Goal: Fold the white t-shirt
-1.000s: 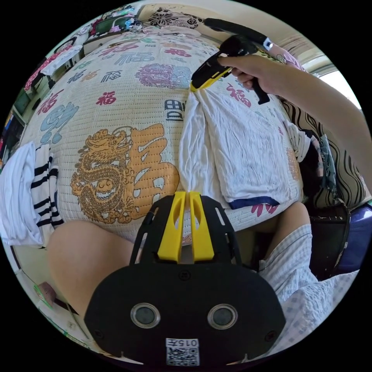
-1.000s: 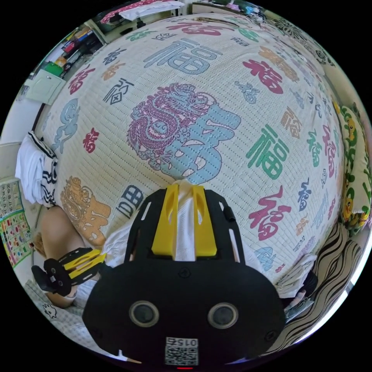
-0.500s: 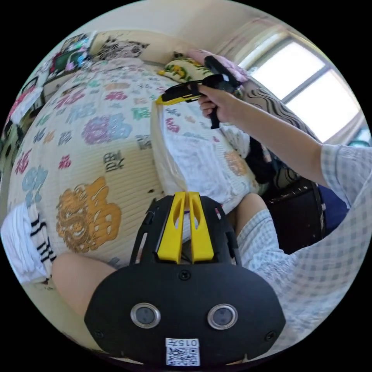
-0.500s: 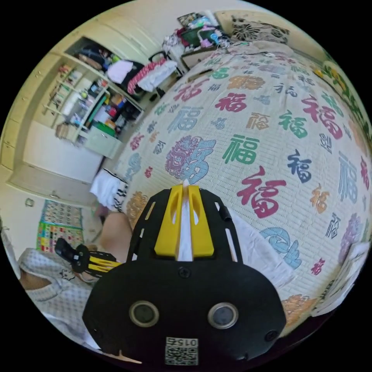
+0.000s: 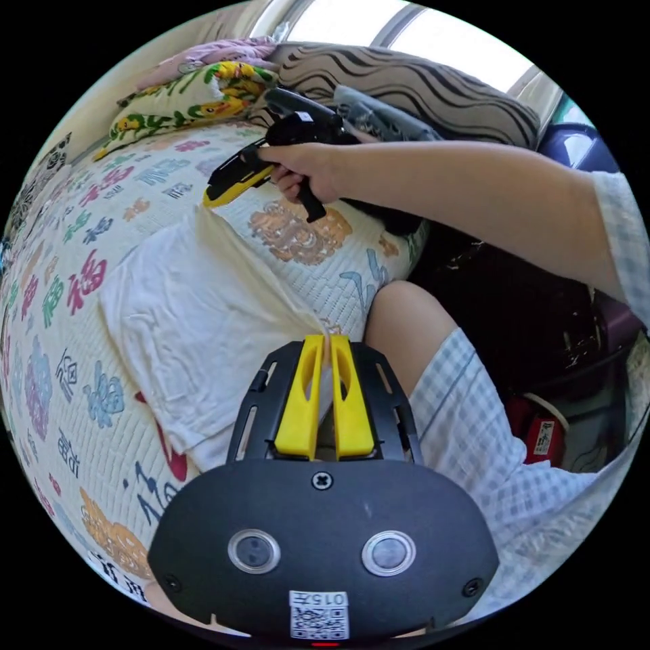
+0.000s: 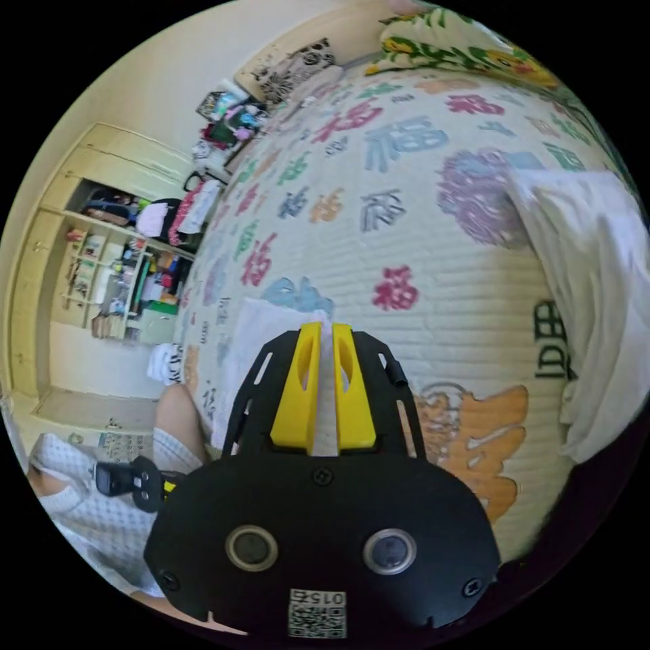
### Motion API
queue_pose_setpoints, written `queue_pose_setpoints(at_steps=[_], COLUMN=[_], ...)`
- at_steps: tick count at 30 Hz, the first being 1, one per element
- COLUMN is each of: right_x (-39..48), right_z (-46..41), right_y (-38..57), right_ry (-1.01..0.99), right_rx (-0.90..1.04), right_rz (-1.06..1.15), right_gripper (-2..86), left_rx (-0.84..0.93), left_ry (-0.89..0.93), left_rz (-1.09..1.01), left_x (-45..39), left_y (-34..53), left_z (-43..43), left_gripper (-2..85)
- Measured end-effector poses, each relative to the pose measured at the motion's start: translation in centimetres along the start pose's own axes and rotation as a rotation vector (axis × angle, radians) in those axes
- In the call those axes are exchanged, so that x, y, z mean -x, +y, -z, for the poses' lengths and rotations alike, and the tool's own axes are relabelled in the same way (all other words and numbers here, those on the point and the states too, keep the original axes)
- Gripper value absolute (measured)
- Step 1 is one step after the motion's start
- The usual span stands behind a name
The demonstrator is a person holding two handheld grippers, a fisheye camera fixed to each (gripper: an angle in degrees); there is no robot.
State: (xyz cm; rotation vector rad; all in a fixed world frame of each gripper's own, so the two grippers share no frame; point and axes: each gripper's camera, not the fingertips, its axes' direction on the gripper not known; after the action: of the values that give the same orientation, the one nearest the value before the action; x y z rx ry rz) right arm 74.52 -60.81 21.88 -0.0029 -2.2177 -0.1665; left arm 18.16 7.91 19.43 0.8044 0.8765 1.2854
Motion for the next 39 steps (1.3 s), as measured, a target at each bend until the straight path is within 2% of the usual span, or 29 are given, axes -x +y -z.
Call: queue_pose_setpoints(at_steps=[4, 9, 13, 16, 19, 21, 25, 30, 35, 37, 39], right_x=[-2.7, -0.6, 3.2, 4.2, 3.2, 2.5, 0.0, -2.8, -8.0, -9.9, -11.4], right_z=[2.9, 6.0, 5.1, 3.0, 1.0, 1.7, 4.0, 9.2, 13.1, 13.0, 12.6], right_y=[1.7, 5.7, 10.0, 11.6, 12.3, 12.7, 12.8, 11.7, 6.8, 5.1, 3.7], right_ry=[0.046, 0.018, -0.01, 0.003, 0.118, 0.111, 0.041, 0.086, 0.039, 0.025, -0.098], right_rx=[-0.062, -0.048, 0.113, 0.208, 0.321, 0.298, 0.316, 0.134, -0.025, -0.02, 0.004], right_rz=[-0.045, 0.107, 0.275, 0.317, 0.268, 0.281, 0.207, 0.153, 0.081, 0.032, -0.013], right_gripper=[5.8, 5.2, 4.7, 4.7, 4.2, 3.6, 2.5, 4.5, 7.8, 8.9, 9.5], left_rx=[0.076, 0.037, 0.004, 0.034, 0.09, 0.151, 0.137, 0.084, -0.108, -0.124, -0.103], left_ry=[0.063, 0.035, -0.157, -0.12, -0.141, -0.152, -0.188, -0.095, -0.08, -0.081, -0.055], left_rz=[-0.064, -0.116, 0.026, 0.086, 0.066, 0.05, 0.039, 0.081, 0.268, 0.32, 0.374], left_x=[-0.9, -0.3, 5.3, 9.5, 11.4, 12.2, 13.8, 18.8, 29.8, 33.6, 37.2], left_y=[-3.0, -4.2, -3.8, -4.0, -4.8, -5.4, -6.7, -8.9, -12.2, -13.7, -15.1], left_z=[-4.0, -3.5, -2.1, -2.9, -4.6, -6.2, -7.4, -5.3, -1.5, -1.3, -1.9], left_gripper=[4.1, 5.0, 5.1, 6.4, 6.4, 6.2, 6.0, 6.0, 6.6, 7.1, 8.0])
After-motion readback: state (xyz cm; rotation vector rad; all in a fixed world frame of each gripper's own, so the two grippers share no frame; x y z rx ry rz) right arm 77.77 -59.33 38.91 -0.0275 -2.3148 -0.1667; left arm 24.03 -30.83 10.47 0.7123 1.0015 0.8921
